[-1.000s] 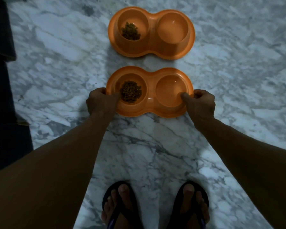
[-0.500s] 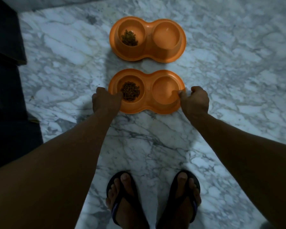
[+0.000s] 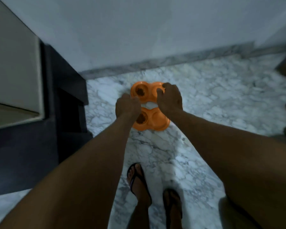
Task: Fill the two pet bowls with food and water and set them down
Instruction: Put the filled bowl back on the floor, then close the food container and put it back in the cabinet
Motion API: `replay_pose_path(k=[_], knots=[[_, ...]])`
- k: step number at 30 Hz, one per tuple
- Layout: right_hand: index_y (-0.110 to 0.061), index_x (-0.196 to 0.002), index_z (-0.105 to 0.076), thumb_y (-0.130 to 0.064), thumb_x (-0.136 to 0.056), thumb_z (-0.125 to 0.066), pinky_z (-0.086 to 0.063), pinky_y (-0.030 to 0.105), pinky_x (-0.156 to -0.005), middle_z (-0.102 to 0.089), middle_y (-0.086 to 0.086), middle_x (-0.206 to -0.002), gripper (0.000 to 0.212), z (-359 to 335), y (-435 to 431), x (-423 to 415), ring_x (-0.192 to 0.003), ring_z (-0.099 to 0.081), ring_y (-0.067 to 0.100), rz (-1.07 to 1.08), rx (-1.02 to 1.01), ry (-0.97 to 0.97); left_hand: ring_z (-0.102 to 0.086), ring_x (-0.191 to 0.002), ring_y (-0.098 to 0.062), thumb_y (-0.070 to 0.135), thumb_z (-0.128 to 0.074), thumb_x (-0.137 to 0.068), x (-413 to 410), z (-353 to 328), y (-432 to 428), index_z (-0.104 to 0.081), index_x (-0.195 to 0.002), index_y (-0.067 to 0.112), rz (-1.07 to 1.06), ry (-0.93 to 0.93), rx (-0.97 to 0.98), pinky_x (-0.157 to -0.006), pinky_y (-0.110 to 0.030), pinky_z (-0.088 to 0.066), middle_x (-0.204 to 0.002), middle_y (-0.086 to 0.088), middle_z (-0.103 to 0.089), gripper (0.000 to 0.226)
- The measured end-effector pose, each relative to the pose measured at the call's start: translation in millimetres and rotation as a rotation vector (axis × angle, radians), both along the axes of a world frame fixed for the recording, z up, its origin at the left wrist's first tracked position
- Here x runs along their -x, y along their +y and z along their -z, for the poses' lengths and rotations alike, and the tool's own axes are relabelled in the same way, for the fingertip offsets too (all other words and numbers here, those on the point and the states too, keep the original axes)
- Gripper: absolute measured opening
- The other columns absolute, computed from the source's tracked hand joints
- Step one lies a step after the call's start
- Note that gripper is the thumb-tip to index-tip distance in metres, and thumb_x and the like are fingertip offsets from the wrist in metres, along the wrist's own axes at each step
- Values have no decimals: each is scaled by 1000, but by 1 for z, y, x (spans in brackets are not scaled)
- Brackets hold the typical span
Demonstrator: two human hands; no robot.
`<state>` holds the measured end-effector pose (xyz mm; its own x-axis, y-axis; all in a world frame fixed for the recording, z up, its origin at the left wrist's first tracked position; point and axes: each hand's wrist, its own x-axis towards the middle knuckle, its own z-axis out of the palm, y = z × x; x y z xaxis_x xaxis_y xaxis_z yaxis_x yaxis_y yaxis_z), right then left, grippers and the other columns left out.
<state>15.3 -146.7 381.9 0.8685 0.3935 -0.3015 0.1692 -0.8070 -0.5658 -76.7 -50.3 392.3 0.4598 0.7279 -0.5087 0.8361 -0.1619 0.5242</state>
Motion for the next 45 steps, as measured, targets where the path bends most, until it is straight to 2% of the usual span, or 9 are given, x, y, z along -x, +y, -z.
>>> replay_pose_path(k=[6, 12, 15, 21, 28, 31, 36, 41, 45], knots=[[-7, -130, -54, -26, -101, -45, -38, 35, -99, -53, 16, -131, 36, -167, 14, 10, -121, -51, 33, -121, -109, -71, -51, -121, -31, 28, -44, -99, 20, -166, 16, -53, -130, 6, -124, -150, -168, -89, -31, -40, -133, -15, -55, 39], [-8, -131, -56, -34, -102, -42, -38, 34, -102, -53, 16, -134, 42, -333, 9, 52, -122, -52, 31, -185, -272, -155, -50, -126, -33, 31, -46, -99, 88, -340, 9, -52, -136, 5, -282, -272, -338, -101, -32, -38, -137, -18, -54, 46], [-7, -125, -62, -36, -101, -43, -42, 35, -99, -59, 16, -128, 42, -398, 16, 83, -116, -57, 30, -253, -359, -196, -50, -126, -33, 30, -47, -98, 139, -414, 9, -54, -135, 4, -388, -313, -435, -102, -32, -39, -136, -18, -55, 46], [-8, -116, -67, -38, -100, -43, -50, 37, -91, -66, 13, -115, 41, -480, 49, 159, -102, -63, 30, -401, -448, -215, -51, -124, -33, 32, -48, -98, 244, -505, 21, -57, -130, 4, -598, -372, -538, -100, -31, -40, -133, -17, -57, 43], [-8, -98, -70, -34, -98, -48, -47, 33, -81, -71, 12, -102, 34, -537, 121, 287, -98, -64, 31, -681, -492, -234, -56, -115, -31, 32, -46, -98, 380, -553, 65, -61, -124, 6, -818, -392, -635, -88, -31, -43, -126, -13, -62, 40], [-11, -82, -68, -32, -97, -50, -44, 31, -72, -72, 12, -92, 32, -542, 165, 348, -91, -65, 32, -760, -500, -223, -57, -112, -31, 35, -45, -99, 444, -556, 92, -63, -120, 6, -892, -381, -628, -91, -34, -44, -122, -13, -63, 39], [-15, -66, -56, -30, -97, -51, -38, 29, -67, -60, 6, -71, 35, -548, 252, 471, -77, -59, 31, -843, -540, -163, -58, -109, -32, 34, -45, -98, 572, -558, 158, -67, -109, 6, -981, -306, -659, -80, -29, -39, -116, -14, -65, 37], [-9, -87, -70, -29, -98, -52, -40, 28, -71, -70, 11, -88, 29, -549, 339, 589, -91, -64, 32, -906, -562, -102, -60, -91, -30, 32, -46, -96, 686, -556, 233, -70, -92, 5, -1069, -254, -658, -73, -29, -38, -102, -15, -69, 37], [-13, -93, -72, -31, -95, -54, -49, 31, -81, -74, 8, -93, 26, -540, 405, 660, -96, -66, 29, -976, -513, -106, -62, -98, -32, 35, -47, -96, 743, -545, 297, -71, -93, 4, -1095, -259, -620, -79, -32, -45, -102, -15, -70, 39]])
